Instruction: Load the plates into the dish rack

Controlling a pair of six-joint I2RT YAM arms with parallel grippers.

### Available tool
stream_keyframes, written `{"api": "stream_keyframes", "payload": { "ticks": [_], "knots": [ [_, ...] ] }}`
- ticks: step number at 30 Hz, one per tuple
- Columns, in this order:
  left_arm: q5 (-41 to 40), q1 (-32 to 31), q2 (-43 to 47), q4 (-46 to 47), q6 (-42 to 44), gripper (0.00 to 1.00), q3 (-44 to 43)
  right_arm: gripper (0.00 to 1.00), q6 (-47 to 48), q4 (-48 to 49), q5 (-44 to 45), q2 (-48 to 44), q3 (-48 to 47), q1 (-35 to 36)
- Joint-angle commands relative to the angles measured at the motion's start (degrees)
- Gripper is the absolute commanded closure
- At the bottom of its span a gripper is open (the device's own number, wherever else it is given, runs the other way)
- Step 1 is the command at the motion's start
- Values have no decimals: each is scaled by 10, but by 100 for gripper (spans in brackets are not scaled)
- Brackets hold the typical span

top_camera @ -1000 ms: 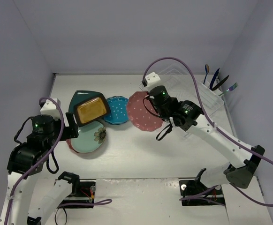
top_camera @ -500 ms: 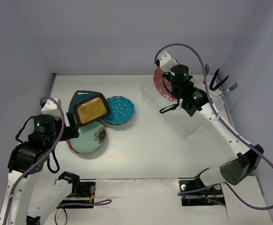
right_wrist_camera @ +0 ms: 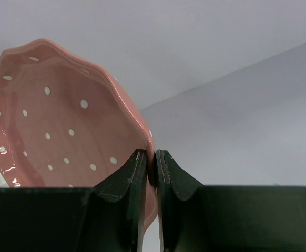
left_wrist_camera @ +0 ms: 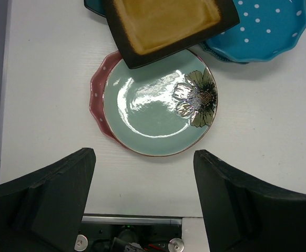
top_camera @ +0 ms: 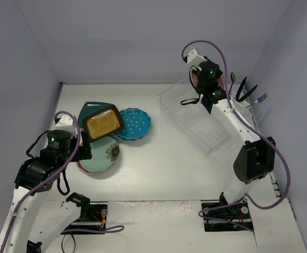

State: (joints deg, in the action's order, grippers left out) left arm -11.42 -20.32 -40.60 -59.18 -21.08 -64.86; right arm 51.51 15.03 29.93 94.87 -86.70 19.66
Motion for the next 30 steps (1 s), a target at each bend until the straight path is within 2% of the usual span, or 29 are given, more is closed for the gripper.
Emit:
{"api": "stream_keyframes", "payload": {
  "ticks": [1,7,14,23,30],
  "knots": [
    [-21,-3,-18,31,-3,24,-15,100,21,164,7,7,-70,-26],
    [-34,-3,-33,37,-18,24,-32,100,28,206,-8,68,-86,-62],
    [-31,-3,-34,54,-24,24,-13,100,35,228,-20,93,-82,-83],
    [-40,-3,-40,58,-12,24,-8,100,21,240,-19,123,-79,-88],
    [-42,-3,-37,58,-5,24,-2,100,25,269,-29,131,-35,-88]
  ]
}}
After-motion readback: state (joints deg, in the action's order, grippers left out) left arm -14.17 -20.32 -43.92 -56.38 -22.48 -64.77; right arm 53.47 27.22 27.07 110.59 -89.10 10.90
